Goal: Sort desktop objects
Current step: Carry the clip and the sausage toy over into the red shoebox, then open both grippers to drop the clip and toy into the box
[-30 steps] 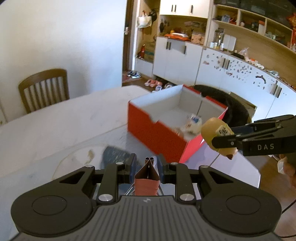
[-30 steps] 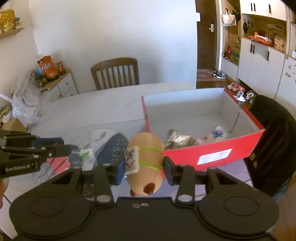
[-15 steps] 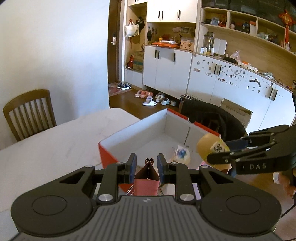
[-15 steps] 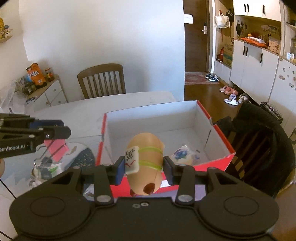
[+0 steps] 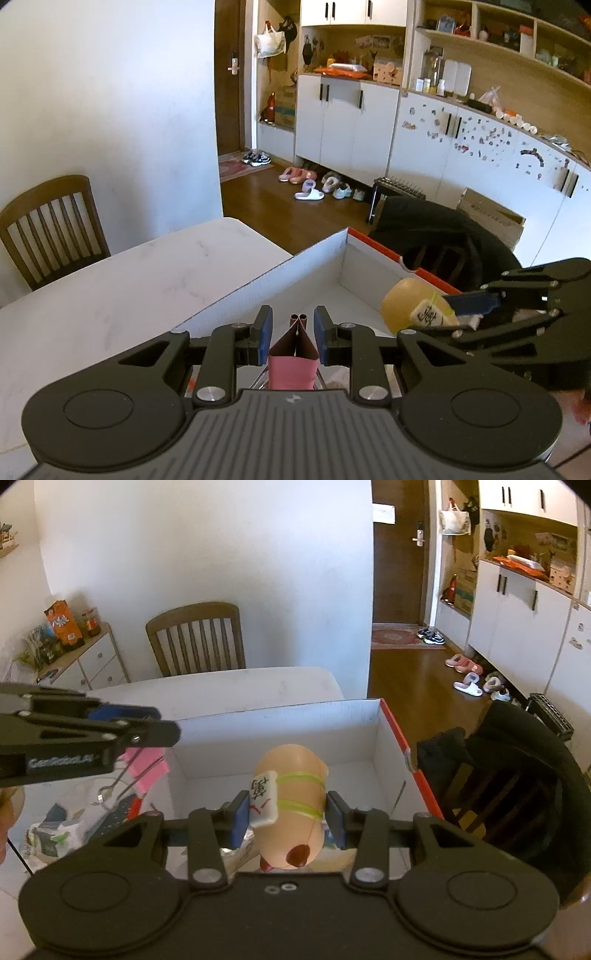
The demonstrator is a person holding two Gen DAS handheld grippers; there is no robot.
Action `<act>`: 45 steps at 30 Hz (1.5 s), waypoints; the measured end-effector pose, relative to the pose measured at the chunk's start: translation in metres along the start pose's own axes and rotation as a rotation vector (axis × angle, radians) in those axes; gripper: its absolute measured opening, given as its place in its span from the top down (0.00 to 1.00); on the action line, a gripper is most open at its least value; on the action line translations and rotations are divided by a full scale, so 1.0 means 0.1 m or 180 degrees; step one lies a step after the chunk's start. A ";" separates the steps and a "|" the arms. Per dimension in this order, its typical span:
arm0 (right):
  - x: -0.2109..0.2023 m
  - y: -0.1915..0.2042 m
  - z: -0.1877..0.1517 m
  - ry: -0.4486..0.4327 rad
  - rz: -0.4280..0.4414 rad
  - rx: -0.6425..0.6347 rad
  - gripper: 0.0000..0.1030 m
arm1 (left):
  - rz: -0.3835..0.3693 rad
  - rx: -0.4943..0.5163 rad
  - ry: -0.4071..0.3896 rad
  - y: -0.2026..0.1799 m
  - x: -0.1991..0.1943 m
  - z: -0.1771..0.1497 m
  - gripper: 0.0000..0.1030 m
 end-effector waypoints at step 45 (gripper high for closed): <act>0.92 0.24 -0.38 0.0901 0.0227 -0.0399 0.48 | 0.0059 0.0142 0.1473 0.00 1.48 -0.36 0.77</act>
Point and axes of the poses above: each gripper's, at about its wrist camera, not at the fingertips, and x roughly the way its jaws point, y to its left, z to its top, the point moved 3 cm from there along x, roughly the way its jaws point, and after that the axes turned 1 degree about -z, right-handed, at the moved point
